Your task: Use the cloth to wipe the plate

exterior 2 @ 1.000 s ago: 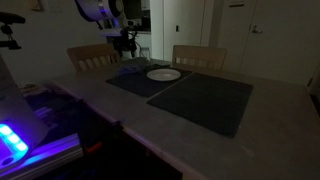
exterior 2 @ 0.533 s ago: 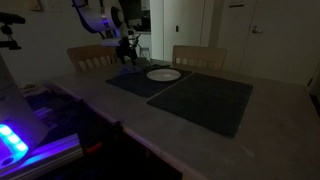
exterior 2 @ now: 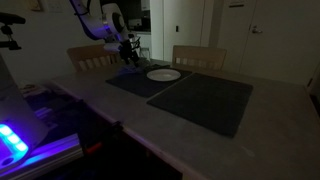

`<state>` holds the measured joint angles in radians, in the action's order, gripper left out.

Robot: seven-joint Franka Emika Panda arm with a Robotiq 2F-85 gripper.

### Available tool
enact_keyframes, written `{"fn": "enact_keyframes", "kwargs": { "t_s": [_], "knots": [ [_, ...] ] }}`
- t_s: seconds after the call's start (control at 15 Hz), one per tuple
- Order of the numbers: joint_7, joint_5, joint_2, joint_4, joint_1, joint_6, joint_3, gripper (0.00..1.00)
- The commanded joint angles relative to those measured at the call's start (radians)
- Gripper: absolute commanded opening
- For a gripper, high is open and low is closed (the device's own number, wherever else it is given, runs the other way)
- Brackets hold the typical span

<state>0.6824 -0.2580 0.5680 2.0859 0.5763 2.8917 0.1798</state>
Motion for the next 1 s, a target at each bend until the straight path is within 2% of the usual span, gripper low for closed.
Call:
{"fn": "enact_keyframes", "kwargs": {
  "t_s": [0.0, 0.13, 0.2, 0.33, 0.53, 0.67, 0.87, 0.93],
  "knots": [
    [0.043, 0.004, 0.048, -0.016, 0.052, 0.041, 0.054, 0.99],
    [0.055, 0.013, 0.06, -0.015, 0.07, 0.051, 0.072, 0.98],
    [0.06, 0.017, 0.065, -0.015, 0.077, 0.057, 0.079, 0.74],
    [0.059, 0.03, 0.072, -0.015, 0.084, 0.067, 0.085, 0.64],
    [0.039, 0.046, 0.067, -0.018, 0.079, 0.061, 0.076, 0.42],
    [0.0, 0.06, 0.058, -0.024, 0.05, 0.038, 0.04, 0.28],
    [-0.165, 0.106, 0.027, -0.031, -0.059, 0.008, -0.089, 0.08],
    [-0.226, 0.125, 0.016, -0.043, -0.094, -0.041, -0.128, 0.02]
  ]
}}
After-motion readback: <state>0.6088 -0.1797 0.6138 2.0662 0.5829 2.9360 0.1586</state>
